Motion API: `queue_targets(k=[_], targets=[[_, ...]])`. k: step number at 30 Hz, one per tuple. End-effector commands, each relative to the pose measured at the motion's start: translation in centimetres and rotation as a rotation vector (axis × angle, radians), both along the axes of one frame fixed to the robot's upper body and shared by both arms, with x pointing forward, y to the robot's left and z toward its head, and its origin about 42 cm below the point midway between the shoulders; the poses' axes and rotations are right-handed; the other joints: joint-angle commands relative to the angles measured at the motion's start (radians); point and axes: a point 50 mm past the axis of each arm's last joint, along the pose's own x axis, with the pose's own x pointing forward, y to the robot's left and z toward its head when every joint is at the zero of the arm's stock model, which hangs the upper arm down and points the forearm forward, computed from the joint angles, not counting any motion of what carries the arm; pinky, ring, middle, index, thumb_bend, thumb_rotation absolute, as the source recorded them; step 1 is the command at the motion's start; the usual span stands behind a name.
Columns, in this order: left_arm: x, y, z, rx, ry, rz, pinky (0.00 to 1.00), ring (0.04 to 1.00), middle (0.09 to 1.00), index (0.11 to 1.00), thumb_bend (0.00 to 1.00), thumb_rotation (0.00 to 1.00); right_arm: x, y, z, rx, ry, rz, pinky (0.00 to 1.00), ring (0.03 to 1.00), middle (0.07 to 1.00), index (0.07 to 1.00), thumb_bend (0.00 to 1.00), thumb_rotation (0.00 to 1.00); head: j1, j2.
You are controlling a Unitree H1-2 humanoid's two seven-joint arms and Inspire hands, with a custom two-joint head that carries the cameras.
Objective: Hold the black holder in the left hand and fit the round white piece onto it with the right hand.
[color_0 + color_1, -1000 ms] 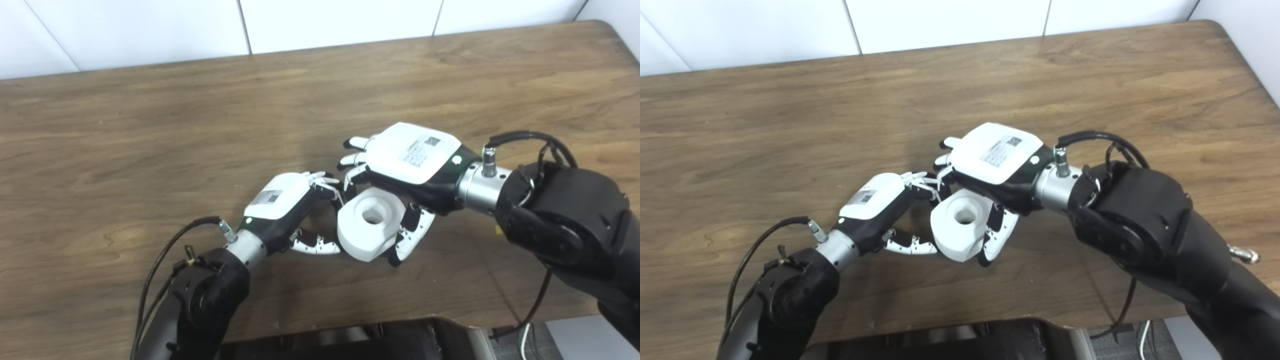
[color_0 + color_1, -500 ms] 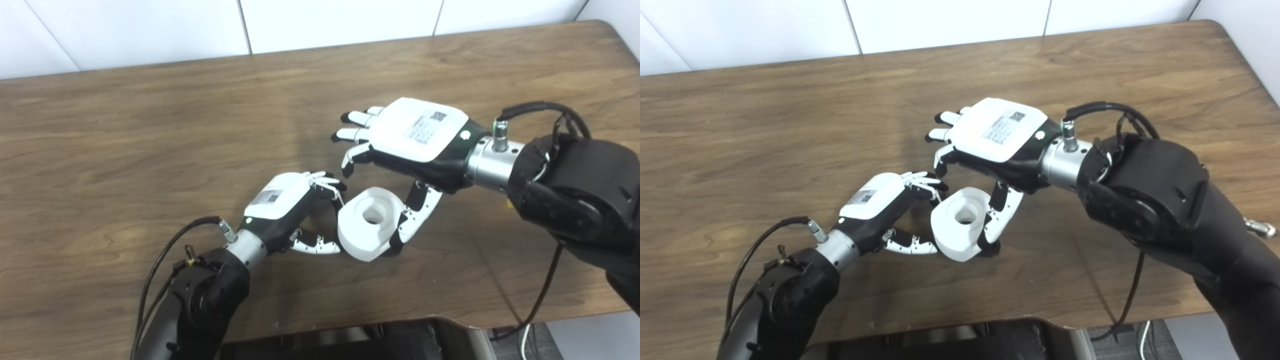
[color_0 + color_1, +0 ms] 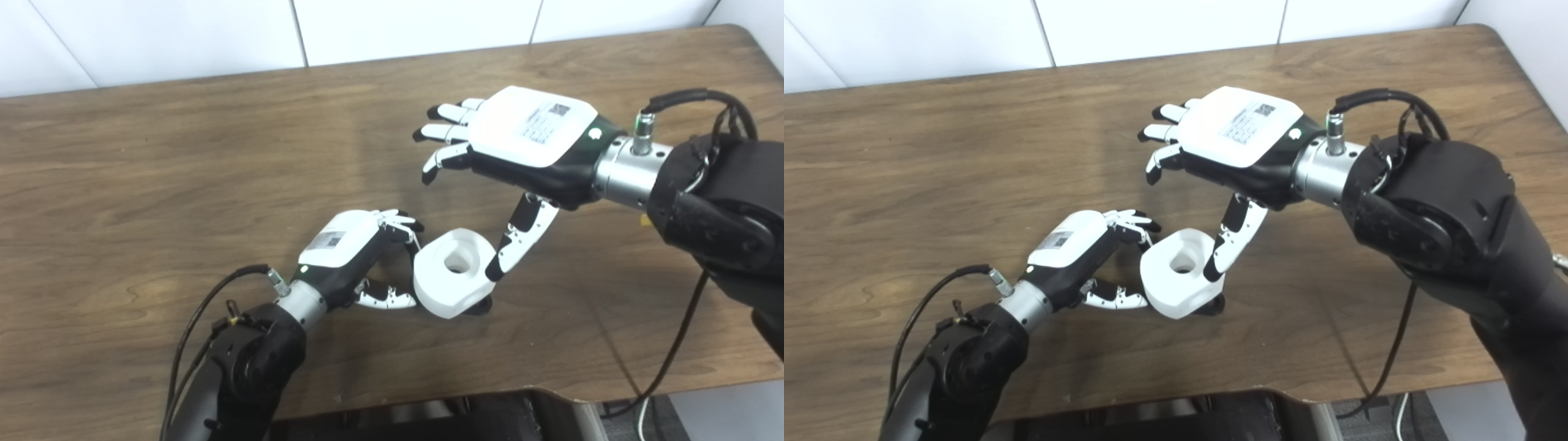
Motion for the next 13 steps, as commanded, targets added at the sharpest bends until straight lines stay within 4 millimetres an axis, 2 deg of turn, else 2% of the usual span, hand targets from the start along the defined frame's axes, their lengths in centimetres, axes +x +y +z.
queue_targets(k=[1,2,4,5,6,8,13], targets=[[-0.15,-0.04,0.11,0.024,0.01,-0.005,0.91,0.915,0.84,0.494,0.52,0.07,0.27,-0.51,1.07,-0.018,0.042,-0.047,0.97,1.0,0.947,0.767,1.0,0.48,-0.001,0.001],[-0.15,-0.05,0.18,0.031,0.01,-0.006,0.92,0.917,0.843,0.495,0.52,0.07,0.3,-0.54,1.12,-0.018,0.041,-0.048,0.97,1.0,0.947,0.767,1.0,0.47,-0.001,0.001],[-0.16,-0.08,0.26,0.039,0.007,-0.008,0.91,0.911,0.842,0.651,0.89,0.15,0.35,-0.62,1.2,-0.017,0.042,-0.049,0.97,1.0,0.946,0.765,1.0,0.47,-0.001,0.001],[-0.14,-0.1,0.29,0.047,0.006,-0.009,0.91,0.911,0.842,0.651,0.89,0.15,0.38,-0.66,1.22,-0.016,0.043,-0.049,0.97,1.0,0.946,0.765,1.0,0.47,-0.001,0.001],[-0.13,-0.11,0.3,0.052,0.006,-0.01,0.91,0.91,0.844,0.687,0.95,0.17,0.39,-0.69,1.24,-0.015,0.044,-0.049,0.98,1.0,0.948,0.765,1.0,0.47,-0.001,0.001],[-0.1,-0.15,0.33,0.063,0.007,-0.01,0.92,0.909,0.845,0.723,0.98,0.18,0.41,-0.73,1.27,-0.013,0.045,-0.05,0.98,1.0,0.948,0.765,1.0,0.47,0.002,0.001],[0.06,-0.03,0.25,0.058,0.022,-0.005,0.92,0.906,0.847,0.792,1.0,0.19,0.61,-0.61,1.27,-0.006,0.043,-0.057,0.97,1.0,0.944,0.761,1.0,0.47,0.001,0.0]])
